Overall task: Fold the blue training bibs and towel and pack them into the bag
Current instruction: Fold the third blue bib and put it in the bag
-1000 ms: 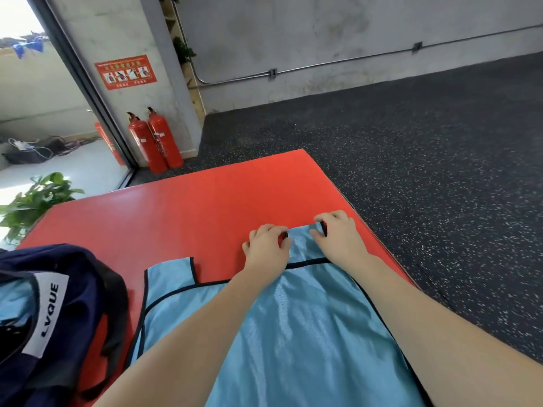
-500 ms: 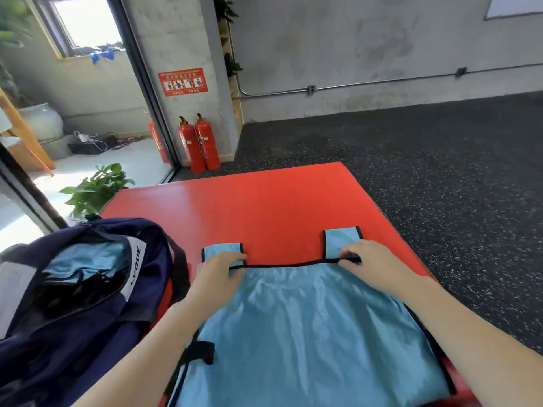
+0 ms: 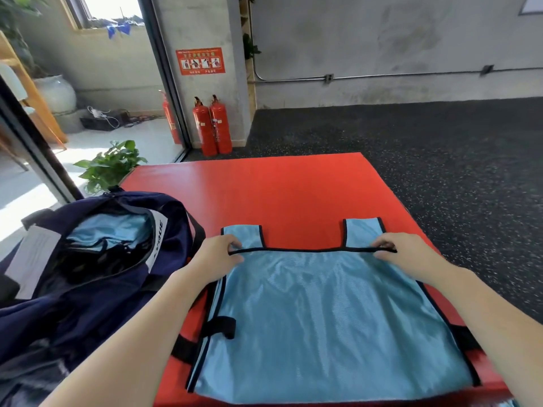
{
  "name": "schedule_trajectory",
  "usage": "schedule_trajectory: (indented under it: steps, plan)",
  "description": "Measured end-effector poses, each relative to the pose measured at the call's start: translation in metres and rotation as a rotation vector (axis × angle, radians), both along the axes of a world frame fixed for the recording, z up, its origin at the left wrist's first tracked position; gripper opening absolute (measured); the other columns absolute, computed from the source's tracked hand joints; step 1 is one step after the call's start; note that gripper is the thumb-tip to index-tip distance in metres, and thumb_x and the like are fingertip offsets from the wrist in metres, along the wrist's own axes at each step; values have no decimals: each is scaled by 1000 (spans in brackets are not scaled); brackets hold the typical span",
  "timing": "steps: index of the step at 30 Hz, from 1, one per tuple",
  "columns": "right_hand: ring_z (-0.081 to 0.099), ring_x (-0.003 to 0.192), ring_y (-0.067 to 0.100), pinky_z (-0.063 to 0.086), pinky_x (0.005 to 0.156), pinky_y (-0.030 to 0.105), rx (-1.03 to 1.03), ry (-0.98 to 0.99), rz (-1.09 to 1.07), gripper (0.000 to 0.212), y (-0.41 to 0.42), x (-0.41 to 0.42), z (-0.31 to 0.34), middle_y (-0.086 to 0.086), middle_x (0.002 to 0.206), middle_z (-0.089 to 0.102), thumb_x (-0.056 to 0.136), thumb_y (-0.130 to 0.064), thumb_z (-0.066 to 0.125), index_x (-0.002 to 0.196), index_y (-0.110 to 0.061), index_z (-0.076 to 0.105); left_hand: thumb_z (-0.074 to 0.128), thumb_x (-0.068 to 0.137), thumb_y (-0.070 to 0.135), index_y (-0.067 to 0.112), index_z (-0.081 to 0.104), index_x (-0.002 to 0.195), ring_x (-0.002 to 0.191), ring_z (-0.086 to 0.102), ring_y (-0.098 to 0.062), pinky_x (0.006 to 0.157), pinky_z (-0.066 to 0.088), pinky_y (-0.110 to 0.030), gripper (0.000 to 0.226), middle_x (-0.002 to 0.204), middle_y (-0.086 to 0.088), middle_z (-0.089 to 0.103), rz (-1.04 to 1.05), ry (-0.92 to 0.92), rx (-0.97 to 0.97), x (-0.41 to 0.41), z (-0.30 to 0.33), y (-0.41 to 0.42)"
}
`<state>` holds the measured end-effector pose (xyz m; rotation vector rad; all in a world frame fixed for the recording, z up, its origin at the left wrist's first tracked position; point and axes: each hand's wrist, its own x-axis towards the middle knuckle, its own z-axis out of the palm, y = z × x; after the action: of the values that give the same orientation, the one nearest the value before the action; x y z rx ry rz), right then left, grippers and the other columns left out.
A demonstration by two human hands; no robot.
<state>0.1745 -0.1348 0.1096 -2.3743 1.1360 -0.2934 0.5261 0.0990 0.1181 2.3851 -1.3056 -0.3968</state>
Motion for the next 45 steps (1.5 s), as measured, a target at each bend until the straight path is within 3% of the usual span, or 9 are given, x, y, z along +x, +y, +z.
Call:
schedule_trajectory:
  steps: [4,9,21,25,29,33,37,42,45]
  plan:
    - [60,79,2,41,56,12,21,5,-18,10,-2,2,3,-12,91,67,91,-23,74,94,-31,69,73,87,24,20,68,101,88,56,-13,69,38,-19,16,92,5,62,-9,22,18,5,0,-3]
    - [59,87,-2,39,67,14,46,19,-25,10,-6,4,2,-13,92,68,89,-26,76,95,-32,70,71,86,19,21,66,84,78,58,-10,61,38,-16,6,82,7,66,-39,14,4,6,3,-7]
    - [60,83,4,38,63,18,23,6,-56,4,-6,5,4,-11,87,68,89,-27,76,90,-28,71,74,84,20,27,71,91,78,64,-11,64,44,-17,10,82,5,71,37,132,-138,2,13,0]
    - [62,89,6,41,68,19,21,-135,-113,3,-4,4,13,-11,89,69,90,-28,74,89,-27,71,76,85,24,31,73,89,78,63,-5,63,43,-14,8,84,9,72,76,167,-194,7,18,1]
    - [61,93,10,44,77,28,-33,-272,-176,4,-7,6,25,-8,94,70,90,-29,74,92,-26,73,78,86,31,27,69,80,66,57,-15,56,42,-19,12,76,5,65,161,216,-294,10,23,-2]
    - [64,89,14,48,84,30,-56,-386,-219,7,-13,12,31,-7,91,71,88,-29,76,93,-23,75,79,86,33,27,69,80,68,56,-11,61,40,-22,13,76,5,64,214,290,-410,12,27,-11]
    - [64,89,12,46,84,27,-72,-400,-226,7,-20,18,26,-8,92,71,88,-29,76,94,-24,75,73,90,24,27,71,91,71,59,-7,60,40,-18,4,80,9,67,269,272,-452,10,24,-22]
    - [65,92,13,44,81,25,-13,-319,-251,8,-32,21,6,-7,93,72,87,-27,77,94,-25,75,69,90,18,25,74,104,78,59,-2,70,42,-15,17,84,14,67,263,211,-390,14,7,-30]
    - [61,75,6,42,67,20,21,-235,-254,11,-36,18,-2,-5,89,71,88,-26,77,97,-20,76,70,90,25,22,75,98,73,56,-7,71,38,-20,11,74,12,63,227,74,-265,16,1,-31]
